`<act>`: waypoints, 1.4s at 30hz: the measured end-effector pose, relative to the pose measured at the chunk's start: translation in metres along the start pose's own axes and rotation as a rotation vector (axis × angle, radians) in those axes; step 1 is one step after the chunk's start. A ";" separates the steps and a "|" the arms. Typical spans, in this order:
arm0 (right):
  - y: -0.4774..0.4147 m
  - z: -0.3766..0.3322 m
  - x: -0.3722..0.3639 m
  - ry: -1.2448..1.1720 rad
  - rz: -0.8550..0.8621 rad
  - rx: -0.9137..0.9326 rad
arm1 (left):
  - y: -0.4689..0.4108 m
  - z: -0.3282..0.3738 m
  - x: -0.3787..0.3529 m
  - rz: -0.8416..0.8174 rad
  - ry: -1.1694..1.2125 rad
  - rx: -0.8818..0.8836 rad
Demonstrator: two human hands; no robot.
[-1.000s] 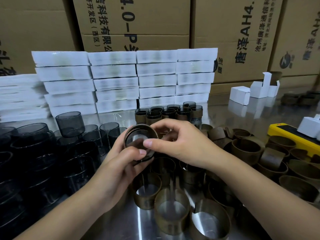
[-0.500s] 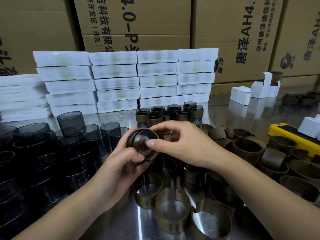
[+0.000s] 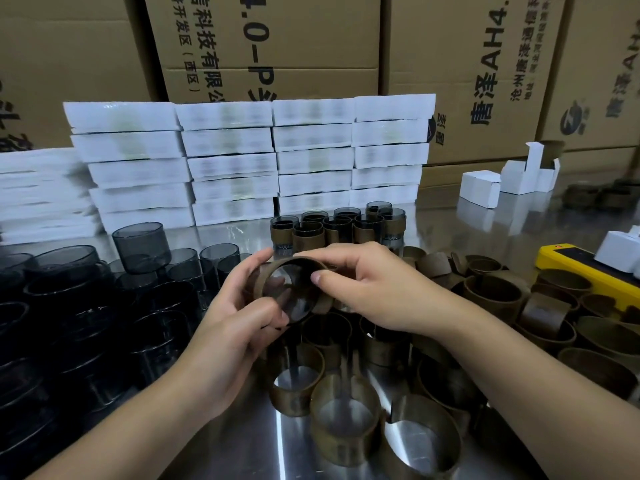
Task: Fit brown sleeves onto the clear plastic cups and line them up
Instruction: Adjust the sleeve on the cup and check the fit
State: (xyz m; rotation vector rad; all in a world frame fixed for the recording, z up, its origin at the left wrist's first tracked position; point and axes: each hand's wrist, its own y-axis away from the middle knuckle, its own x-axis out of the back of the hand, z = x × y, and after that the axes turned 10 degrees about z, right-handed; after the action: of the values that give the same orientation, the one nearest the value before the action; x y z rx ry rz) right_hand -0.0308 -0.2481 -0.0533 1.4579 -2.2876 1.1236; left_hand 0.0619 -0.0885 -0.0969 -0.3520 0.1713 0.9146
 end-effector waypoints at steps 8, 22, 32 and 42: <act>0.000 -0.007 0.002 -0.121 0.075 0.038 | 0.002 0.009 0.000 -0.094 0.108 -0.020; 0.002 -0.010 -0.009 -0.138 -0.027 -0.121 | 0.013 0.014 -0.020 0.004 0.052 0.016; 0.000 -0.009 -0.016 -0.190 0.021 -0.105 | 0.012 0.005 -0.022 0.092 0.061 0.042; 0.001 -0.014 -0.015 -0.201 0.056 -0.155 | 0.007 0.006 -0.019 0.096 0.022 0.043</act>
State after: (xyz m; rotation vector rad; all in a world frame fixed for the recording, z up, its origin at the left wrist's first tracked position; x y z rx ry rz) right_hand -0.0273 -0.2283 -0.0522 1.5158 -2.5007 0.8239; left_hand 0.0447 -0.0960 -0.0877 -0.3158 0.2292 1.0001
